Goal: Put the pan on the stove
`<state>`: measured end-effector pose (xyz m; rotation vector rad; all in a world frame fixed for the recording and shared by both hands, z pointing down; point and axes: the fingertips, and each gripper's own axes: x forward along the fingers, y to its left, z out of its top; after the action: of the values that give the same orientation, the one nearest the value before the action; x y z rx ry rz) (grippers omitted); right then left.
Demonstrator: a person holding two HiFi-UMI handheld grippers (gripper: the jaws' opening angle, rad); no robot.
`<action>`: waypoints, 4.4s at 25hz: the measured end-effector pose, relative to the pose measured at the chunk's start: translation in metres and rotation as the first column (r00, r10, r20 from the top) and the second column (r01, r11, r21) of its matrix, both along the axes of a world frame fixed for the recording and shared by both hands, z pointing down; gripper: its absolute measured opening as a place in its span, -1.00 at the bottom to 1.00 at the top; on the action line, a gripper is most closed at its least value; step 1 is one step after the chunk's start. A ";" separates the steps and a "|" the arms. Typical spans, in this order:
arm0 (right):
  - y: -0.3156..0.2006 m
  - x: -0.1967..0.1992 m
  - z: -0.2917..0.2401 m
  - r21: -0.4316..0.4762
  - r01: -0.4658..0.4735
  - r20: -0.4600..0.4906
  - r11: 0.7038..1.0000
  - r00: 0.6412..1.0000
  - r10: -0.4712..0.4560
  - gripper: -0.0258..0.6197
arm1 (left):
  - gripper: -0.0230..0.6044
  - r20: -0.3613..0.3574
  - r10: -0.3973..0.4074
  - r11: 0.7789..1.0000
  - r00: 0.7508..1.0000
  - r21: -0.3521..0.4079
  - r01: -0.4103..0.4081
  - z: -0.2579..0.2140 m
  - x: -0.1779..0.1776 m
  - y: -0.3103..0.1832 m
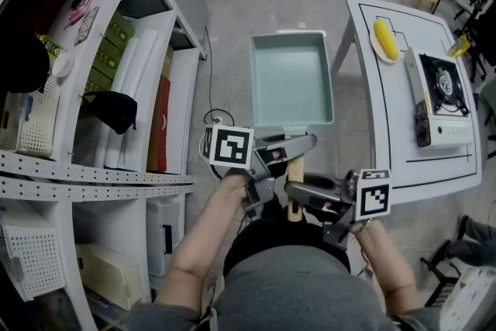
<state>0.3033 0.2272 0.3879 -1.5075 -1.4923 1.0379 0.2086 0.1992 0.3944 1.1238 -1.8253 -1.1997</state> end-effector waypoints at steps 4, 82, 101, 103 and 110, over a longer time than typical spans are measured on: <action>-0.004 0.003 -0.002 0.005 0.011 0.016 1.000 1.000 -0.011 -0.46 | -0.32 0.002 -0.007 1.000 1.000 0.002 0.007 -0.002 0.003 -0.003; -0.204 -0.333 -0.002 0.021 -0.838 0.093 0.545 0.544 0.834 -0.40 | -0.31 0.029 0.842 0.539 0.538 -0.048 -0.841 0.002 -0.265 -0.273; -0.293 -0.341 0.010 0.069 -0.996 0.060 0.063 0.067 0.996 -0.40 | -0.31 -0.006 0.999 0.051 0.051 -0.008 -0.999 0.015 -0.219 -0.362; -0.296 -0.344 0.012 0.077 -0.997 0.053 0.031 0.035 0.998 -0.40 | -0.31 -0.012 1.000 0.020 0.020 0.000 -1.000 0.017 -0.219 -0.364; -0.306 -0.348 0.019 0.098 -0.994 0.027 -0.053 -0.050 0.998 -0.40 | -0.31 -0.039 0.998 -0.039 -0.041 0.038 -0.999 0.026 -0.217 -0.371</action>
<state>-0.0443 -0.0787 0.4065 0.1391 -2.6166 1.7032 -0.0084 -0.1718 0.4201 1.8438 -0.3859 -0.2042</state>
